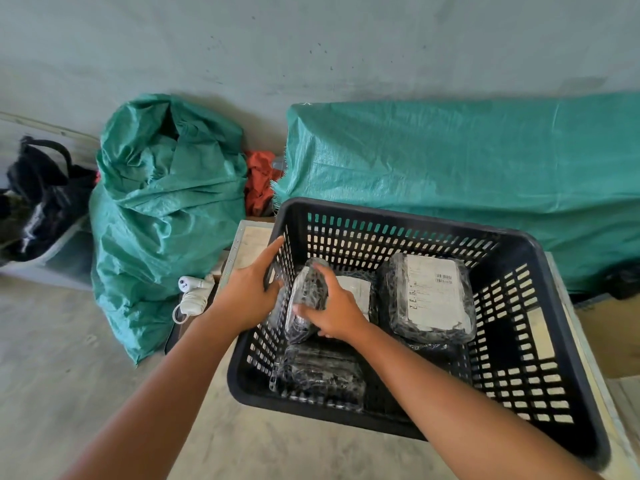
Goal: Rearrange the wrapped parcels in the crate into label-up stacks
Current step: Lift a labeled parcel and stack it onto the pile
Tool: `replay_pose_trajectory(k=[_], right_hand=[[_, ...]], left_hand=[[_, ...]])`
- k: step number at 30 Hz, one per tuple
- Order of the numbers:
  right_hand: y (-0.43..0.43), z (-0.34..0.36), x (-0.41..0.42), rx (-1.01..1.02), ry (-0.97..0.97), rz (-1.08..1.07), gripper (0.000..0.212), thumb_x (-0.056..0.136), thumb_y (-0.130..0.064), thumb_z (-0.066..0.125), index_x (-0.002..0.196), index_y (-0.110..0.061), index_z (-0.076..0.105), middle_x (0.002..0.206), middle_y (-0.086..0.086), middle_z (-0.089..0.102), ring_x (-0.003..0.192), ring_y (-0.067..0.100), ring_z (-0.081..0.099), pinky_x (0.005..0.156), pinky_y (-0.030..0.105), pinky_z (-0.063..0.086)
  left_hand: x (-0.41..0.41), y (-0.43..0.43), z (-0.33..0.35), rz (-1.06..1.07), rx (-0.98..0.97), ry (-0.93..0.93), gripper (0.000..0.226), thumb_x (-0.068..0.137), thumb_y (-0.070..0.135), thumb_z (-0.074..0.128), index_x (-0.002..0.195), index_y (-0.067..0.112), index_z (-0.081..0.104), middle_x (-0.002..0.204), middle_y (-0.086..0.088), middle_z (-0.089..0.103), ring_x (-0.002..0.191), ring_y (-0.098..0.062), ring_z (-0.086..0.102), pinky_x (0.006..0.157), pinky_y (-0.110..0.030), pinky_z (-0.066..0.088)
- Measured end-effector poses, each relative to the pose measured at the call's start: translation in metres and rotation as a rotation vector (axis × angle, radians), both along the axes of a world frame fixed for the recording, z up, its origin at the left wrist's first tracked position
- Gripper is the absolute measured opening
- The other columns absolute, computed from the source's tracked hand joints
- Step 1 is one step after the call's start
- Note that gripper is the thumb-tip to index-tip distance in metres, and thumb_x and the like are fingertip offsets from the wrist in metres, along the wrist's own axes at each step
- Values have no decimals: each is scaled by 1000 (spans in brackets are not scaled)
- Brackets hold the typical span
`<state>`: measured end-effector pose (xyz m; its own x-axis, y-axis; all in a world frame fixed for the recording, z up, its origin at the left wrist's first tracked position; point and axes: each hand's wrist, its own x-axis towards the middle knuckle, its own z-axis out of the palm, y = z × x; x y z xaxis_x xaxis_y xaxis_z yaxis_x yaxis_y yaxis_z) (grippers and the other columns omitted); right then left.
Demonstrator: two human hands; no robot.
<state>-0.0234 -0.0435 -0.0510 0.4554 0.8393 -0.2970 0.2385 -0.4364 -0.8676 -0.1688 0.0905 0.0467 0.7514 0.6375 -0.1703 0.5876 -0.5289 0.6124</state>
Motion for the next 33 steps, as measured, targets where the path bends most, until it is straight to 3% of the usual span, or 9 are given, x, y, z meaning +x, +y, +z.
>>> replay_pose_trajectory(k=[2, 5, 12, 14, 16, 19, 25, 28, 33], right_hand=[[-4, -3, 1, 2, 49, 20, 87, 86, -42, 80, 154, -54, 27, 137, -17, 39, 60, 16, 73, 60, 35, 65], [-4, -6, 1, -7, 77, 4, 83, 87, -35, 79, 154, -52, 32, 137, -2, 54, 48, 9, 65, 61, 43, 65], [-9, 7, 9, 88, 116, -81, 73, 86, -24, 73, 151, -45, 46, 154, 4, 48, 65, 3, 67, 64, 30, 61], [-16, 22, 21, 84, 127, -65, 70, 85, -25, 72, 145, -53, 50, 147, -2, 45, 73, 13, 73, 65, 36, 65], [-23, 42, 36, 54, 116, -26, 66, 85, -28, 70, 138, -62, 51, 140, -6, 45, 79, 17, 76, 63, 37, 65], [-38, 74, 59, 30, 84, 25, 65, 86, -28, 70, 134, -68, 52, 135, -2, 50, 84, 23, 76, 64, 39, 65], [-64, 126, 93, 76, 158, 12, 65, 72, -33, 71, 130, -60, 61, 113, 20, 71, 96, 48, 68, 81, 62, 58], [-72, 136, 106, 127, 240, 52, 61, 72, -28, 71, 129, -46, 67, 115, 41, 61, 100, 64, 56, 83, 72, 50], [-79, 144, 117, 162, 290, 16, 54, 71, -31, 70, 125, -38, 73, 117, 8, 75, 101, 32, 73, 79, 44, 61]], left_hand=[[0, 1, -2, -1, 2, -7, 78, 98, 23, 57, 155, 54, 14, 94, -14, 71, 70, -23, 66, 69, -41, 58], [0, 1, -4, -2, 15, 6, 79, 99, 23, 56, 154, 56, 11, 85, -12, 69, 62, -22, 65, 62, -42, 58], [-2, 1, -7, -5, 4, -23, 77, 99, 25, 55, 156, 53, 11, 81, -9, 69, 61, -20, 66, 51, -26, 48], [-2, 0, -7, -16, 4, -54, 77, 99, 28, 57, 157, 50, 12, 116, -15, 70, 100, -29, 70, 73, -31, 56], [-2, 1, -4, -57, 123, -61, 78, 99, 32, 61, 159, 44, 13, 164, -15, 25, 148, -34, 31, 107, -46, 44], [4, 3, 7, -156, 244, -192, 77, 97, 38, 62, 160, 37, 18, 169, -2, -3, 155, -26, -4, 114, -53, 32], [32, -4, 28, -287, -115, -289, 71, 85, 75, 53, 149, 62, 26, 169, 9, 9, 154, -11, -2, 120, -48, 14], [43, -15, 24, -414, -397, -306, 71, 89, 56, 66, 149, 60, 28, 164, 22, 21, 152, 0, 0, 122, -46, 13], [48, -25, 18, -381, -500, -372, 74, 94, 13, 70, 150, 47, 34, 153, 30, 40, 140, 0, 40, 112, -28, 40]])
